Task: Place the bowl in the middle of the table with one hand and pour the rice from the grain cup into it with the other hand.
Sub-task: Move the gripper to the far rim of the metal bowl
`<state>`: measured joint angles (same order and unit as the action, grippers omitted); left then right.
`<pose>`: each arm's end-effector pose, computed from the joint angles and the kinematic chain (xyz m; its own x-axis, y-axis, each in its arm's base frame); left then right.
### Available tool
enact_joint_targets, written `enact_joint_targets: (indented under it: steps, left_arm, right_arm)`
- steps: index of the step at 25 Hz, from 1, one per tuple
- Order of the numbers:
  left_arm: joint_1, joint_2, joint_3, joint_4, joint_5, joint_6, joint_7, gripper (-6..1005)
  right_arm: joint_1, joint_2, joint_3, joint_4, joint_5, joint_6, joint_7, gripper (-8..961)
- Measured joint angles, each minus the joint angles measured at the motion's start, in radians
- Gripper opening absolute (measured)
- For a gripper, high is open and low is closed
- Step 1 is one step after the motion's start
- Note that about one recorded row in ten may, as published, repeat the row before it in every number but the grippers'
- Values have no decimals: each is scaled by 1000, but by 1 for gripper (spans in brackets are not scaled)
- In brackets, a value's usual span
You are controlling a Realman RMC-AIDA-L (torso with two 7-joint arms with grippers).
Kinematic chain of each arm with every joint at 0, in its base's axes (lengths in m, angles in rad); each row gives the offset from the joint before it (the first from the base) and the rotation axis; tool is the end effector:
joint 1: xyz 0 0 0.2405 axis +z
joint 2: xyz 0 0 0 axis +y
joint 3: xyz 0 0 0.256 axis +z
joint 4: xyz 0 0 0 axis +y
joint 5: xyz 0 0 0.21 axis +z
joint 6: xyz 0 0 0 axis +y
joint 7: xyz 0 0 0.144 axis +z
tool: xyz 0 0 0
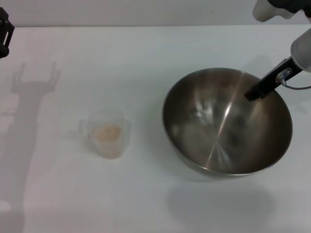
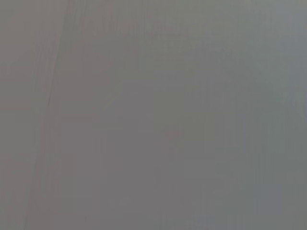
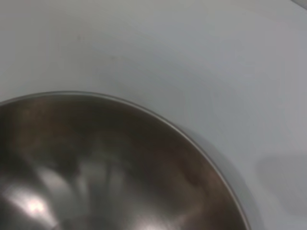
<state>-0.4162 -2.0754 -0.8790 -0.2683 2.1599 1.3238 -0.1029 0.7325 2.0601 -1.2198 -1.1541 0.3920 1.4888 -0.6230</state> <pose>-0.3044 0.3332 0.0126 0.6105 -0.2639 0.7468 0.7649 -0.0485 -0.6424 0.2002 0.3938 0.0208 0.6767 -0.7091 0.1981 -0.5279 -0.6548 -0.5409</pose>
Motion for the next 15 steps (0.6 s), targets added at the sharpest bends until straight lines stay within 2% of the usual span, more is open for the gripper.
enact_joint_targets:
  steps: [9, 12, 15]
  left_arm:
    - [0, 0, 0, 2, 0, 0, 0, 832]
    - [0, 0, 0, 1, 0, 0, 0, 832]
    - [0, 0, -1, -1, 0, 0, 0, 831]
  right_arm:
    - [4, -3, 1, 5, -1, -6, -2, 211]
    - [-3, -3, 15, -27, 3, -9, -3, 94]
    - [-6, 1, 45, -52, 5, -10, -17, 92]
